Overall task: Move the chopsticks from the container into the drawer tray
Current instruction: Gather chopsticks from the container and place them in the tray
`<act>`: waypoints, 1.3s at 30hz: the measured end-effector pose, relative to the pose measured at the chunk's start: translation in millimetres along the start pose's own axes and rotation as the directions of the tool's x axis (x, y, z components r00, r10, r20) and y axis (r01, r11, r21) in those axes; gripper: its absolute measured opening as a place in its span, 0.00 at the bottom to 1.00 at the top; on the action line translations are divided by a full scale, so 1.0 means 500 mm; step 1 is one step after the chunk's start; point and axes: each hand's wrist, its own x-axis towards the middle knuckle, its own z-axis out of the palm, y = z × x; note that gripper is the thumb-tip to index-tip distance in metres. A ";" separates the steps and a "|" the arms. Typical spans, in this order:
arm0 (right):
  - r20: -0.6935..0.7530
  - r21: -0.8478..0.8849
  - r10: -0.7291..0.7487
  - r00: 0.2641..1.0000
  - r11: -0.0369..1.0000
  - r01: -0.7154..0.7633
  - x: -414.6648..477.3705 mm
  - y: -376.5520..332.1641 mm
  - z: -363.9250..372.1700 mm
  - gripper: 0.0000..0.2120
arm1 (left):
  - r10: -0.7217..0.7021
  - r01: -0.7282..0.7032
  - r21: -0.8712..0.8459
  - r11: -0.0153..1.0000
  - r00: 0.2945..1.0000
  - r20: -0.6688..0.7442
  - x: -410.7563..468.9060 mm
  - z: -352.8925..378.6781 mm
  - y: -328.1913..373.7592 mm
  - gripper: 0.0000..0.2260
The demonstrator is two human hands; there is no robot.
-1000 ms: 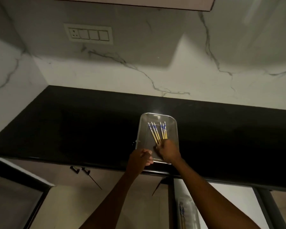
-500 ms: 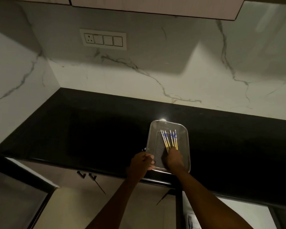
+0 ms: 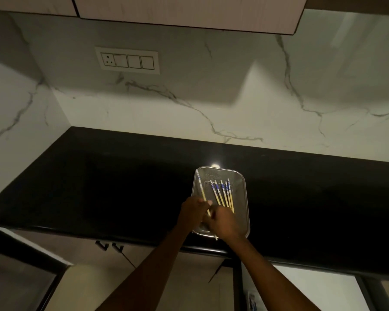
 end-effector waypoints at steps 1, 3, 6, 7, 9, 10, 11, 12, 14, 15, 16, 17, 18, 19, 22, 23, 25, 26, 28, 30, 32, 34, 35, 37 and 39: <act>0.021 0.000 -0.033 0.999 0.999 0.033 -0.005 -0.005 0.006 0.10 | -0.006 0.007 0.044 0.999 1.000 -0.019 0.002 -0.003 0.003 0.11; 0.066 0.051 -0.124 0.990 0.991 0.121 -0.010 -0.006 0.014 0.09 | -0.049 0.052 0.048 0.997 0.997 -0.059 0.009 -0.007 0.000 0.09; -0.029 0.186 -0.168 0.985 0.968 0.170 -0.009 0.001 0.019 0.11 | -0.168 0.160 -0.142 0.977 0.985 -0.045 0.013 -0.024 -0.010 0.08; -0.081 0.185 -0.118 0.990 0.974 0.132 -0.003 0.003 0.017 0.11 | -0.208 0.203 -0.237 0.950 0.978 0.005 0.010 -0.031 -0.013 0.09; -0.127 0.047 -0.004 0.992 0.999 0.010 0.014 0.015 0.014 0.08 | -0.238 0.253 -0.338 0.907 0.967 0.086 0.006 -0.043 -0.015 0.10; -0.108 -0.048 0.062 0.992 0.997 -0.068 0.019 0.023 0.014 0.08 | -0.242 0.262 -0.362 0.895 0.965 0.100 0.003 -0.046 -0.016 0.10; -0.077 -0.128 0.120 0.990 0.983 -0.129 0.023 0.030 0.016 0.11 | -0.249 0.271 -0.380 0.884 0.963 0.106 -0.001 -0.047 -0.016 0.09; -0.054 -0.183 0.154 0.987 0.970 -0.162 0.028 0.036 0.020 0.14 | -0.264 0.287 -0.403 0.869 0.958 0.112 -0.005 -0.047 -0.014 0.08; -0.037 -0.230 0.172 0.984 0.957 -0.176 0.031 0.041 0.024 0.14 | -0.277 0.306 -0.462 0.832 0.952 0.132 -0.009 -0.044 -0.013 0.08; -0.032 -0.223 0.185 0.982 0.957 -0.187 0.032 0.040 0.024 0.13 | -0.276 0.312 -0.485 0.817 0.950 0.147 -0.008 -0.043 -0.013 0.08; -0.029 -0.194 0.200 0.979 0.960 -0.202 0.033 0.039 0.024 0.12 | -0.275 0.318 -0.497 0.808 0.948 0.159 -0.009 -0.041 -0.014 0.08; -0.024 -0.153 0.221 0.975 0.963 -0.222 0.034 0.037 0.022 0.11 | -0.276 0.321 -0.501 0.804 0.947 0.164 -0.009 -0.038 -0.017 0.08; -0.026 -0.109 0.230 0.973 0.967 -0.232 0.035 0.035 0.019 0.11 | -0.279 0.323 -0.502 0.802 0.946 0.163 -0.010 -0.037 -0.019 0.08; -0.031 -0.060 0.239 0.970 0.969 -0.241 0.037 0.033 0.016 0.11 | -0.284 0.325 -0.504 0.800 0.946 0.160 -0.011 -0.036 -0.019 0.08; -0.067 0.149 0.258 0.964 0.958 -0.246 0.039 0.019 0.002 0.09 | -0.290 0.328 -0.539 0.775 0.944 0.157 -0.008 -0.036 -0.015 0.09; -0.040 0.275 0.257 0.966 0.932 -0.236 0.035 0.010 -0.003 0.08 | -0.296 0.332 -0.555 0.763 0.942 0.157 -0.007 -0.035 -0.011 0.09; 0.029 0.462 0.236 0.971 0.859 -0.222 0.025 -0.010 -0.007 0.09 | -0.302 0.342 -0.580 0.739 0.938 0.168 -0.006 -0.029 0.000 0.09; 0.055 0.486 0.223 0.973 0.846 -0.221 0.016 -0.019 -0.006 0.10 | -0.302 0.350 -0.586 0.731 0.936 0.182 -0.007 -0.025 0.006 0.09; 0.067 0.455 0.183 0.981 0.869 -0.193 -0.005 -0.032 -0.002 0.11 | -0.308 0.366 -0.598 0.713 0.930 0.202 -0.009 -0.020 0.019 0.09; 0.032 0.346 0.100 0.995 0.932 -0.105 -0.025 -0.039 0.000 0.11 | -0.334 0.388 -0.625 0.678 0.919 0.209 -0.007 -0.015 0.021 0.10; 0.030 0.295 0.018 0.999 0.955 -0.026 -0.036 -0.036 0.006 0.10 | -0.351 0.406 -0.630 0.662 0.911 0.218 -0.005 -0.013 0.019 0.12; 0.075 0.323 -0.005 0.997 0.946 -0.020 -0.038 -0.029 0.009 0.10 | -0.364 0.422 -0.610 0.671 0.904 0.225 -0.006 -0.013 0.016 0.13; 0.090 0.344 -0.008 0.996 0.939 -0.024 -0.037 -0.025 0.009 0.10 | -0.365 0.427 -0.604 0.673 0.902 0.231 -0.006 -0.013 0.015 0.13; 0.069 0.395 0.013 0.998 0.918 -0.040 -0.030 -0.016 0.010 0.11 | -0.355 0.423 -0.603 0.676 0.904 0.236 -0.009 -0.016 0.016 0.11; -0.008 0.405 0.091 0.996 0.911 -0.080 -0.019 -0.006 0.008 0.14 | -0.336 0.409 -0.613 0.676 0.911 0.238 -0.009 -0.021 0.016 0.09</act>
